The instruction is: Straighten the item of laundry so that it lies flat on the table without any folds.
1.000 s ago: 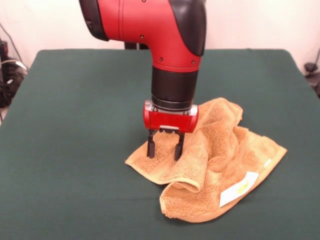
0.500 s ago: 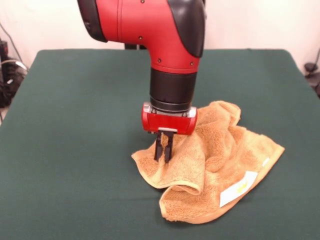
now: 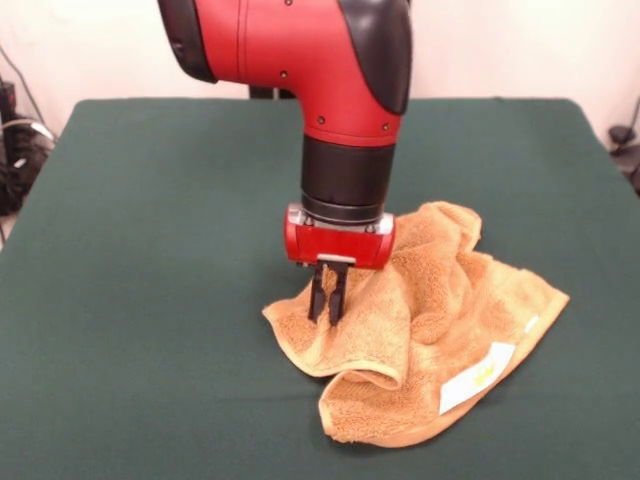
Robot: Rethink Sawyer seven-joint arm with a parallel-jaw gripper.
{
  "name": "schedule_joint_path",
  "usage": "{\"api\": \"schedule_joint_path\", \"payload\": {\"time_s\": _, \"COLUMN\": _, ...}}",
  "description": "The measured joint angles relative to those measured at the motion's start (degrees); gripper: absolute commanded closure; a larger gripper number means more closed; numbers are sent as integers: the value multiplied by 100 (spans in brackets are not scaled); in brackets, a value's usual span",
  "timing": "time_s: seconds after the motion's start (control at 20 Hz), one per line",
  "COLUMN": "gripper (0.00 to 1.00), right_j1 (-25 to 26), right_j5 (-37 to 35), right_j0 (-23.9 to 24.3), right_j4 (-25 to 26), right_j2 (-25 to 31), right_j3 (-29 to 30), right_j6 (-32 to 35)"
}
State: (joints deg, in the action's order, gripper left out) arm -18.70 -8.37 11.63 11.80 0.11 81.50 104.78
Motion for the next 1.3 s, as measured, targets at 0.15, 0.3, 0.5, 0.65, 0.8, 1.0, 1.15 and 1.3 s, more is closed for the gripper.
{"api": "schedule_joint_path", "payload": {"time_s": 0.15, "gripper": 100, "right_j1": -64, "right_j5": 4, "right_j0": -125, "right_j4": 0, "right_j2": -164, "right_j3": 119, "right_j6": 0}}
{"api": "schedule_joint_path", "payload": {"time_s": 0.3, "gripper": 100, "right_j1": -288, "right_j5": 4, "right_j0": -303, "right_j4": 2, "right_j2": -441, "right_j3": 467, "right_j6": 0}}
{"api": "schedule_joint_path", "payload": {"time_s": 0.5, "gripper": 100, "right_j1": -666, "right_j5": 4, "right_j0": -337, "right_j4": -1, "right_j2": -640, "right_j3": 982, "right_j6": 0}}
{"api": "schedule_joint_path", "payload": {"time_s": 0.65, "gripper": 100, "right_j1": -1058, "right_j5": 6, "right_j0": -101, "right_j4": -2, "right_j2": -654, "right_j3": 1488, "right_j6": 0}}
{"api": "schedule_joint_path", "payload": {"time_s": 0.8, "gripper": 100, "right_j1": -1345, "right_j5": 14, "right_j0": 358, "right_j4": 36, "right_j2": -654, "right_j3": 1929, "right_j6": 0}}
{"api": "schedule_joint_path", "payload": {"time_s": 1.0, "gripper": 100, "right_j1": -1373, "right_j5": 198, "right_j0": 974, "right_j4": 222, "right_j2": -656, "right_j3": 2235, "right_j6": 0}}
{"api": "schedule_joint_path", "payload": {"time_s": 1.15, "gripper": 100, "right_j1": -1327, "right_j5": 351, "right_j0": 1176, "right_j4": 313, "right_j2": -655, "right_j3": 2323, "right_j6": 0}}
{"api": "schedule_joint_path", "payload": {"time_s": 1.3, "gripper": 100, "right_j1": -1197, "right_j5": 669, "right_j0": 1397, "right_j4": 417, "right_j2": -669, "right_j3": 2447, "right_j6": 0}}
